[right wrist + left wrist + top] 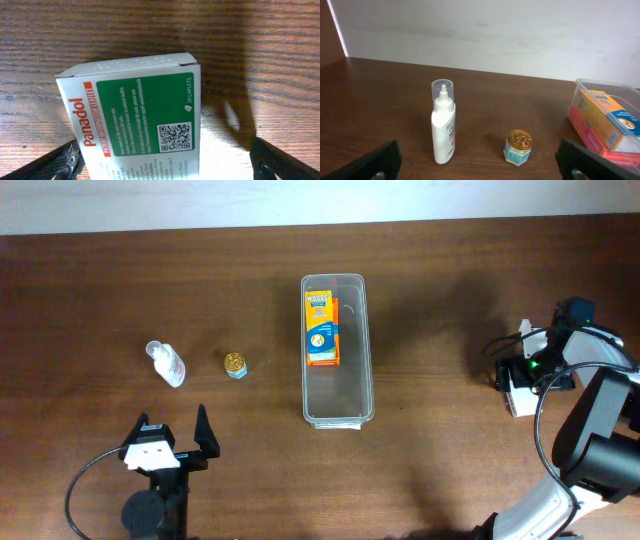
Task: Pack container
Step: 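Lower the right gripper and grasp the white-green Panadol box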
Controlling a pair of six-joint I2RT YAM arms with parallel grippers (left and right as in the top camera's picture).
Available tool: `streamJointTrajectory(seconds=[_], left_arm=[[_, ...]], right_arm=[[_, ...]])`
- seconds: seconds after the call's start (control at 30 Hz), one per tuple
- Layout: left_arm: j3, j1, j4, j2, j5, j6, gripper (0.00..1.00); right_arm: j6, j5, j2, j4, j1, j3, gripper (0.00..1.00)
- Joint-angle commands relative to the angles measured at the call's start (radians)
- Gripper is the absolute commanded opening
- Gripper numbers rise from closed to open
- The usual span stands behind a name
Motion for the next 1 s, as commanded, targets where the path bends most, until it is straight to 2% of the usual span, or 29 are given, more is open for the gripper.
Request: streamJointTrajectory(seconds=[0.0, 0.03, 0.1, 0.13, 0.23, 0.4, 0.47, 0.73, 0.97], left_arm=[[-0.005, -0.004, -0.004, -0.007, -0.008, -0.006, 0.99], [-0.005, -0.004, -0.004, -0.007, -0.008, -0.006, 0.99], [-0.005, -0.004, -0.004, -0.007, -0.008, -0.006, 0.99], [-0.005, -0.004, -0.004, -0.007, -0.008, -0.006, 0.99], [-0.005, -0.004, -0.004, -0.007, -0.008, -0.006, 1.0], [-0.005, -0.004, -0.004, -0.007, -0.008, -0.006, 0.99], [-0.005, -0.004, -0.004, -0.007, -0.008, -0.006, 0.99], [-0.005, -0.004, -0.004, -0.007, -0.008, -0.006, 0.99], [-0.005, -0.004, -0.004, -0.007, -0.008, -0.006, 0.99]], right_arm=[[0.017, 0.016, 0.043, 0.011, 0.005, -0.014, 0.99], [0.017, 0.016, 0.043, 0.011, 0.005, -0.014, 1.0], [0.018, 0.016, 0.043, 0.011, 0.005, -0.014, 0.94], [0.018, 0.016, 0.043, 0.011, 0.005, -0.014, 0.9], [0.021, 0.015, 0.043, 0.011, 0.005, -0.014, 0.69], [0.059, 0.015, 0.043, 0.009, 0.005, -0.013, 0.55], [0.059, 0.015, 0.043, 0.006, 0.005, -0.012, 0.52], [0.13, 0.015, 0.041, -0.042, 0.005, 0.024, 0.52], [0.141, 0.014, 0.041, -0.175, 0.011, 0.153, 0.4]])
